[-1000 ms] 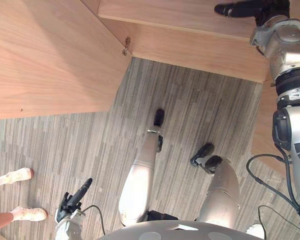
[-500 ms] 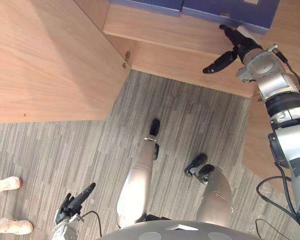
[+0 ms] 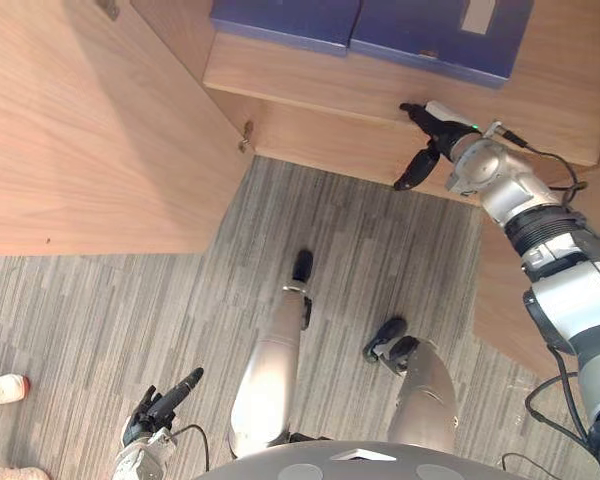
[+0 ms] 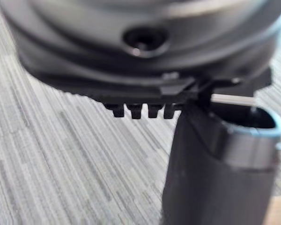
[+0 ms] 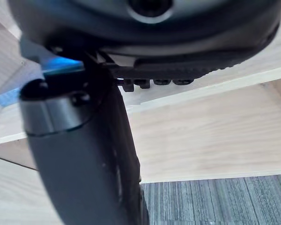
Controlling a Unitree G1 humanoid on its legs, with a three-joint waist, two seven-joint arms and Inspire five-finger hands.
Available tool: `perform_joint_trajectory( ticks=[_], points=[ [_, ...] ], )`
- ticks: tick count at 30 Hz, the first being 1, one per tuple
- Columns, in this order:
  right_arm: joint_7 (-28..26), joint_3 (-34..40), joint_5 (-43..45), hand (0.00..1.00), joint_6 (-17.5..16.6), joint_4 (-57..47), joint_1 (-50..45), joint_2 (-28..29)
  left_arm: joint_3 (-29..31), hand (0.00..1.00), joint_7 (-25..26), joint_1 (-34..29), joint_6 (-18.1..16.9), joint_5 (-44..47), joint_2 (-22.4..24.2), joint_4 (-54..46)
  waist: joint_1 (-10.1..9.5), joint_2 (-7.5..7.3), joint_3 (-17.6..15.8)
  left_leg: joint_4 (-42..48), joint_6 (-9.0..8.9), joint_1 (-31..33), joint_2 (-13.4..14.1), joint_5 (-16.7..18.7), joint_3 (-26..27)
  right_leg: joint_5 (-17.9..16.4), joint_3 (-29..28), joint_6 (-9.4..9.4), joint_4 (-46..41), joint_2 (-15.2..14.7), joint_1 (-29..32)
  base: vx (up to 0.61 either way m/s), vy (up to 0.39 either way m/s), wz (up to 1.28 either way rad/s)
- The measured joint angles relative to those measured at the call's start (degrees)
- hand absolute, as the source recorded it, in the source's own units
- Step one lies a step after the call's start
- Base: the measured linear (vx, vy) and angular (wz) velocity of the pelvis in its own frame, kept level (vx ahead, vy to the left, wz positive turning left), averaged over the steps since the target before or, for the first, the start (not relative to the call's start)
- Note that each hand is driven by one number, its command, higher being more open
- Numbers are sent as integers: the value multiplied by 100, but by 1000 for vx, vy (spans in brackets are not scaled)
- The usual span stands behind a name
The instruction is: Walk over to the cabinet, pick up the folder, carry it to the office cabinet, place the folder inside the office cabinet, then close the office cabinet door
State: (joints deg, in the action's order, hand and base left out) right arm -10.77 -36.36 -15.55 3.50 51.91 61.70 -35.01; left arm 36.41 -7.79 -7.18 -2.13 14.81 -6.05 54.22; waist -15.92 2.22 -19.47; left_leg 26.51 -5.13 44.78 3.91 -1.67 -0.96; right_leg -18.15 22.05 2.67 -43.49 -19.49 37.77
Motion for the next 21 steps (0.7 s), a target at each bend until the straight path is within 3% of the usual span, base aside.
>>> perform_joint_trajectory(
  ticks=[8, 13, 17, 21],
  points=[
    [-208, -357, -218, 100, 18, 23, -319, 382, -109, 100, 11, 13, -11, 11, 174, 5, 37, -21, 29, -353, -14, -661, 78, -9, 95, 82, -3, 54, 401, 105, -599, 56, -35, -5],
    [-1168, -635, -211, 100, 120, 481, -1322, 1006, -276, 100, 11, 12, -33, 34, 348, -116, 43, -11, 73, -761, -15, -1337, 77, -36, 146, 137, 123, 142, 842, 171, -1296, 78, -39, 3],
    [-1396, -689, -202, 100, 129, 586, -2166, 1399, -454, 100, 22, 5, -30, 35, 586, -149, 106, 44, 114, -1160, 7, -1873, 101, -130, 193, 301, 191, 208, 1328, 284, -1842, 86, -13, -2],
    [-1275, -200, -92, 100, 111, 585, -2660, 1541, -747, 100, 22, -6, -31, 34, 770, -57, 203, 74, 518, -1760, 9, -2509, 173, -294, 281, 594, 214, 264, 2048, 505, -2438, 37, 7, -13]
  ],
)
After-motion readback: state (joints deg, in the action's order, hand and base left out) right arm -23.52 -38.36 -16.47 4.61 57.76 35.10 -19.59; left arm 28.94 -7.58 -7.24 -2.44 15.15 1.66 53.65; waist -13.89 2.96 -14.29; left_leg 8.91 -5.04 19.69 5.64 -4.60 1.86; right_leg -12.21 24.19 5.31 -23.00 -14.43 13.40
